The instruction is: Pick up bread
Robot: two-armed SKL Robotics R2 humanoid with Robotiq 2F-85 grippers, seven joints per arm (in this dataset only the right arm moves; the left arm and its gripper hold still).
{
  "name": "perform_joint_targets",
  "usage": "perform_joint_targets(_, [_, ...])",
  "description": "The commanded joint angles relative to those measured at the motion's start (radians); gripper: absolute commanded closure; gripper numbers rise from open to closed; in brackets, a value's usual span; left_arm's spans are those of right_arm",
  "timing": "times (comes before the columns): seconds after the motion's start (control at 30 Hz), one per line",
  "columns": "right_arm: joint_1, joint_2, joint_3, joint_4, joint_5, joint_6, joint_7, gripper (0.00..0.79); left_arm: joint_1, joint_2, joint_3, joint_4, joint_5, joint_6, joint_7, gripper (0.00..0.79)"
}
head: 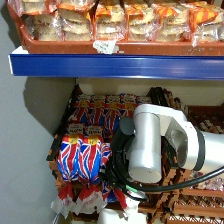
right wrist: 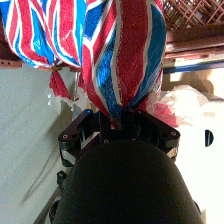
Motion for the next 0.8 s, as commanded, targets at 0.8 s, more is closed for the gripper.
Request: perform_joint_targets(0.8, [-0.039,-0.03,-0.041,-0.071,-0.131,0.08,-0.006,0.77,0.0,0.0,0.0,0.0,0.0,0.0,0.0,0.785])
